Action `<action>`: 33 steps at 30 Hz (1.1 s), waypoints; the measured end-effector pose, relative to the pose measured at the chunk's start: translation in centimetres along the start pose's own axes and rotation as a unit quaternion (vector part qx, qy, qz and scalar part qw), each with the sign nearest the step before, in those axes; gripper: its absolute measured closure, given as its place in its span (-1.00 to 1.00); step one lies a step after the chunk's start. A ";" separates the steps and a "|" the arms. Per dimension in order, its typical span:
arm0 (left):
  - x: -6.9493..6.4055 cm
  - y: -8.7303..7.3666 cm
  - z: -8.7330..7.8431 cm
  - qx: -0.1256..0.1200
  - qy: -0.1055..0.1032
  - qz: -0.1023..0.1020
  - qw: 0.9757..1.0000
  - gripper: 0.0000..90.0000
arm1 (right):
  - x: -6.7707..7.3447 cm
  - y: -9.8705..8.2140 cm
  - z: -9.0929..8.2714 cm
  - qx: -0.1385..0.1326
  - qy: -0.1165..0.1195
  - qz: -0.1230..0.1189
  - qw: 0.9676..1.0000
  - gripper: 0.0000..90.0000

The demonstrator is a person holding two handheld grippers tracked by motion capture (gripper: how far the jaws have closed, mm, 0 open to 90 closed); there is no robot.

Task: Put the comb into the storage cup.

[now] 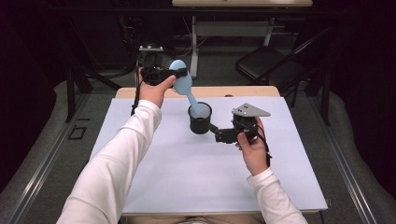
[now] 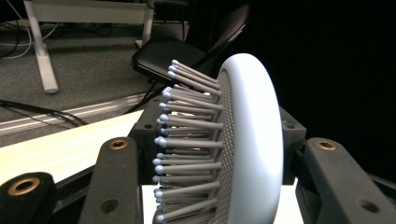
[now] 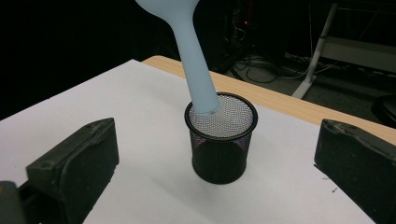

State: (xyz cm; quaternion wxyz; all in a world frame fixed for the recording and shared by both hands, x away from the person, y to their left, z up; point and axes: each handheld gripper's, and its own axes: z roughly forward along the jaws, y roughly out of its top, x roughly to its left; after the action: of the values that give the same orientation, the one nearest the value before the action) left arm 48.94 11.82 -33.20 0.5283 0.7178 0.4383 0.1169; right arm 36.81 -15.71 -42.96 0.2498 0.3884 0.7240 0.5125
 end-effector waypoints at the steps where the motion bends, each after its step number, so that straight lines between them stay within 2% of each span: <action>1: 0.0 0.0 0.1 -0.001 0.000 -0.002 1.000 0.12 | 0.0 0.0 0.0 0.000 0.000 0.000 1.000 -1.00; 7: 0.2 0.0 0.5 -0.004 0.007 -0.001 1.000 0.12 | 0.0 0.0 0.0 -0.002 0.000 0.001 1.000 -1.00; 12: 0.3 -0.1 1.0 0.005 0.017 0.008 1.000 0.12 | 0.0 0.0 -0.1 -0.003 0.000 0.000 1.000 -1.00; 22: 0.2 -0.4 1.9 0.004 0.018 0.002 1.000 0.12 | 0.0 0.0 0.0 -0.002 0.001 -0.002 1.000 -1.00; 33: -0.3 -0.9 3.6 0.020 0.026 0.011 0.999 0.11 | 0.1 -0.1 0.0 0.000 0.004 -0.002 1.000 -1.00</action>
State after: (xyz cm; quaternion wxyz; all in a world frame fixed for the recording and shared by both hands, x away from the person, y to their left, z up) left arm 50.58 9.30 -35.33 0.5009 0.7297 0.4461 0.1330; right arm 36.75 -15.65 -43.02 0.2484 0.3850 0.7255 0.5135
